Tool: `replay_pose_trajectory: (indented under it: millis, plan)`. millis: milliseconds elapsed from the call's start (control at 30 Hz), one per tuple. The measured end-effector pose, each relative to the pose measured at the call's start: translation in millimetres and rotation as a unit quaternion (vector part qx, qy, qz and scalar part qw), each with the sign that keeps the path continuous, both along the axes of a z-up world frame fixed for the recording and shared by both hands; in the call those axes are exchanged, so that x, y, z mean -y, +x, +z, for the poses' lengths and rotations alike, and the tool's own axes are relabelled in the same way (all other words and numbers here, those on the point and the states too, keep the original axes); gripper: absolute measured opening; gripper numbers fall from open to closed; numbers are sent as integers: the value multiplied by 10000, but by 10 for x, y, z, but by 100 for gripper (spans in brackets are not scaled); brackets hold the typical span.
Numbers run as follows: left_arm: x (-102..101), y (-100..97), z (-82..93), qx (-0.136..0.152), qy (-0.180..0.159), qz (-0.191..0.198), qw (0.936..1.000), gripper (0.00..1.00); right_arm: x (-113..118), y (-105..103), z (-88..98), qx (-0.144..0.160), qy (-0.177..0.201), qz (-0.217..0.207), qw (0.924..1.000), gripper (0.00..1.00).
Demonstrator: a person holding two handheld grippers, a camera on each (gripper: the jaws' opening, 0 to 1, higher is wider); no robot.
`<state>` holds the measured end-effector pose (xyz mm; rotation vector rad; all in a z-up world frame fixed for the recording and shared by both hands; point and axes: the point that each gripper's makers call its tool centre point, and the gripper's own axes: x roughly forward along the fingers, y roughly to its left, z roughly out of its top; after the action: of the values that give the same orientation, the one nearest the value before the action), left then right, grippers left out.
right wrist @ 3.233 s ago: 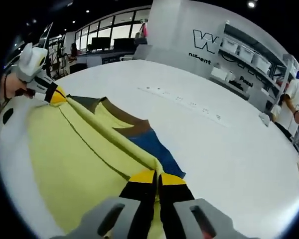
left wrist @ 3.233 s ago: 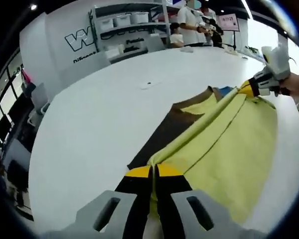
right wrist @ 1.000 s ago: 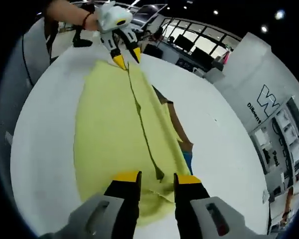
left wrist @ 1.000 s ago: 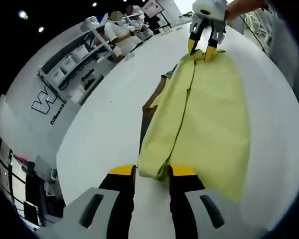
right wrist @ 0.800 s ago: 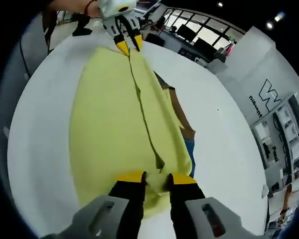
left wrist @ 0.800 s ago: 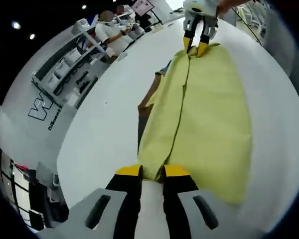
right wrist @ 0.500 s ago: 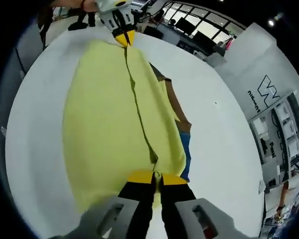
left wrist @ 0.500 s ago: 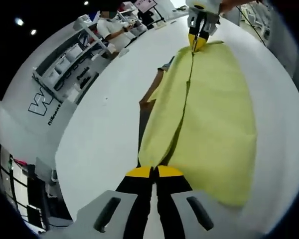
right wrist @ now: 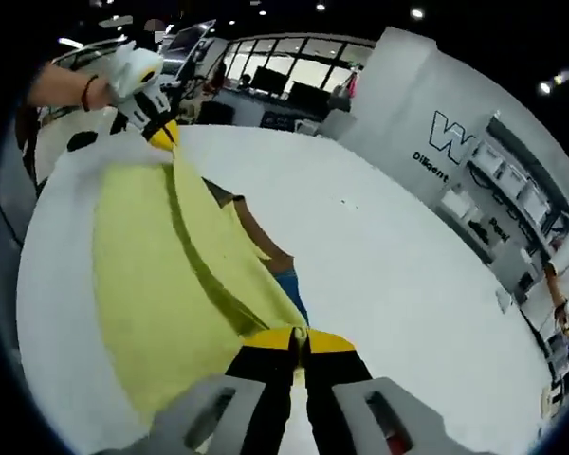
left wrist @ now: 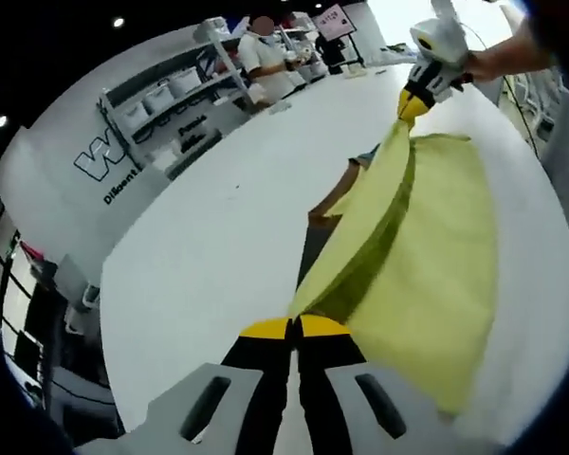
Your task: Fold the garment on the visible template until the final outline fits inside the template.
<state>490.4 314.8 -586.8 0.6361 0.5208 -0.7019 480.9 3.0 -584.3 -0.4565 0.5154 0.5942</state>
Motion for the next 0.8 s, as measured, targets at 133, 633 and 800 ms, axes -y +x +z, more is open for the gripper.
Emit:
replay_pose_trajectory:
  millis: [133, 633, 800]
  plan:
    - [-17, 94, 14, -348, -398, 318, 9981, 0, 55, 110, 33, -195, 811, -576, 9948, 0]
    - [-26, 523, -102, -1314, -1119, 1188, 9778, 0, 158, 485, -172, -864, 1907, -1720, 9626, 0]
    - [-30, 560, -226, -1408, -935, 1295, 9771, 0, 175, 582, -216, -842, 1902, -1915, 9592, 0]
